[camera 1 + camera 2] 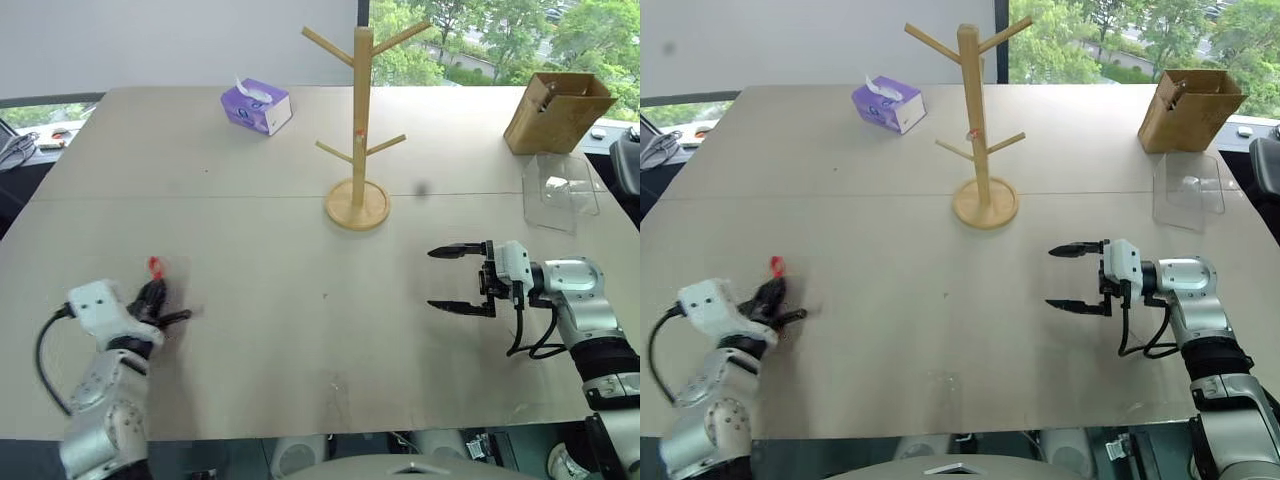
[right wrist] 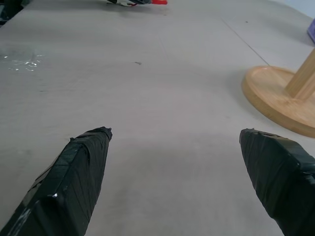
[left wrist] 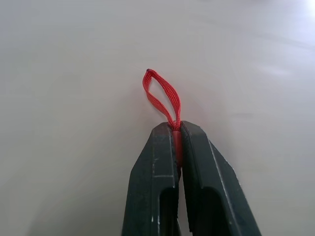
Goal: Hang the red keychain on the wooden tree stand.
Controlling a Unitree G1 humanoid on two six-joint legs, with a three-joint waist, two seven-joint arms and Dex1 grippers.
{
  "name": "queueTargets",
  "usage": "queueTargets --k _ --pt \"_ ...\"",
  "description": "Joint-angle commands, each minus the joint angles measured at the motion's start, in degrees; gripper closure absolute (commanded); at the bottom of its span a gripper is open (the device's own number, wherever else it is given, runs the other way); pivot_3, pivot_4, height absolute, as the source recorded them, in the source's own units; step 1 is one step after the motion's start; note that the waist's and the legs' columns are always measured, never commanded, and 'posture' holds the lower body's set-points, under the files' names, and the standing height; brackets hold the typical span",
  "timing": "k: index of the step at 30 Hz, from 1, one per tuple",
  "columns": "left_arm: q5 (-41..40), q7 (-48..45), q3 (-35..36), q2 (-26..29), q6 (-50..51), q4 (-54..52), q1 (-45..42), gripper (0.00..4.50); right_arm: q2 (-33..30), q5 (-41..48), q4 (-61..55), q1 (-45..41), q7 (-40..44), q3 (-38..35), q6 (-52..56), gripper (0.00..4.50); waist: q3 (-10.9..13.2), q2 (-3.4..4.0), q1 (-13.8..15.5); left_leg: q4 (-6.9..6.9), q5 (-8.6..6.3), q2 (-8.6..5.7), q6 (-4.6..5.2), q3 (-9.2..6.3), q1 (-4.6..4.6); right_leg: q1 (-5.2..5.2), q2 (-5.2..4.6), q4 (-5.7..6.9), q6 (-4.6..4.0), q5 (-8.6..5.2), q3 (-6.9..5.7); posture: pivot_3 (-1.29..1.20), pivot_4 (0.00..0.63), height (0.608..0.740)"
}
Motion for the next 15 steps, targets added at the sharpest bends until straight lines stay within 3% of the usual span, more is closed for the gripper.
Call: queueTargets --k 1,6,15 --pt "1.8 -3.1 -7.3 -0.1 -6.1 -11.8 0.2 4.45 -0.4 0.6 -1.7 -1.2 -2.7 -2.8 -0.4 0.0 0.0 0.0 -0.2 -0.01 0.02 0.01 -0.04 0.01 0.02 0.0 0.02 0.0 -0.01 0.0 0.03 0.0 0.15 0.74" --pt "12.7 -5.5 -22.3 1.6 -12.8 -14.7 -3.5 4.45 -2.2 2.4 -6.4 -1.2 -4.1 -3.7 5.3 0.0 0.0 0.06 -0.2 -0.06 -0.01 -0.02 0.02 0.1 0.08 -0.01 0.11 0.0 -0.01 0.0 0.15 0.0 0.15 0.74" --pt "17.8 -6.1 -31.6 -1.5 -19.0 -6.9 -15.3 4.45 -6.6 12.5 -24.0 -1.1 -7.3 -7.7 23.8 0.0 0.0 0.05 -0.1 -0.03 -0.09 -0.02 0.16 0.08 0.04 -0.01 0.12 -0.01 0.01 0.0 0.12 0.0 0.15 0.74"
